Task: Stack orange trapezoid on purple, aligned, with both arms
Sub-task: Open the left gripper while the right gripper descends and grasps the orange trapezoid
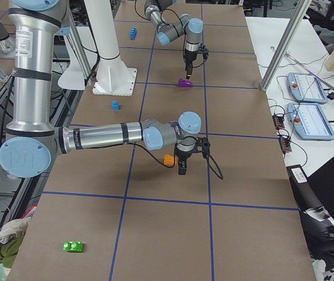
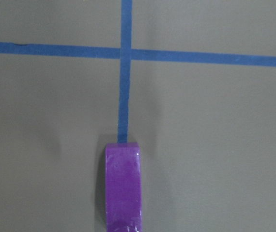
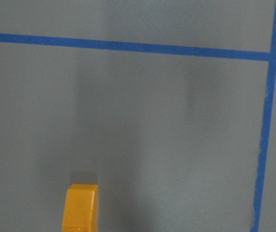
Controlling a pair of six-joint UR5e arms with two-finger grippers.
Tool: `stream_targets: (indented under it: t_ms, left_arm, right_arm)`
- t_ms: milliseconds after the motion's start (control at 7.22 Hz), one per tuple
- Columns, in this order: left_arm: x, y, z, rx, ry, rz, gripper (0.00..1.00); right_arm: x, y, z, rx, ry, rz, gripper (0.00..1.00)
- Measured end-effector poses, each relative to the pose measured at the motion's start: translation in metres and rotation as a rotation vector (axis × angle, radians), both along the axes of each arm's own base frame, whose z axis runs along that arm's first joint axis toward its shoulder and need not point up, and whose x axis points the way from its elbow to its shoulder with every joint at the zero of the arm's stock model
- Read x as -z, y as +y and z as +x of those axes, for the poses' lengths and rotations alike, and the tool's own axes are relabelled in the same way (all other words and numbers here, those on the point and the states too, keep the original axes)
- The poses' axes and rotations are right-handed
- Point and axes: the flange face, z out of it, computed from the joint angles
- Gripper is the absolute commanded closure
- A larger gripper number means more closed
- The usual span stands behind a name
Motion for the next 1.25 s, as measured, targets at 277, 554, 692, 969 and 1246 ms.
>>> stream_targets:
  t_ms: [277,554,692,969,1246]
  left_arm:
    - [0.001,0.0,-0.001,0.004,0.001,-0.001,0.0]
    - [0.001,-0.001,-0.002,0.006,0.001,-0.002,0.0]
    - [0.0,-0.001,-0.002,0.008,0.0,-0.004,0.0]
    - [-0.001,0.0,-0.001,0.015,0.0,-0.014,0.0]
    - [-0.001,0.0,-0.001,0.018,-0.001,-0.019,0.0]
  right_arm:
    - [0.01,0.008,-0.047,-0.028,-0.008,-0.024,0.01]
    - [0.012,0.02,-0.08,-0.029,-0.009,-0.023,0.01]
    - [0.011,0.026,-0.09,-0.015,-0.008,-0.022,0.01]
    - [0.003,0.033,-0.105,0.018,0.003,-0.028,0.01]
    - [-0.013,0.038,-0.112,0.038,0.021,-0.052,0.02]
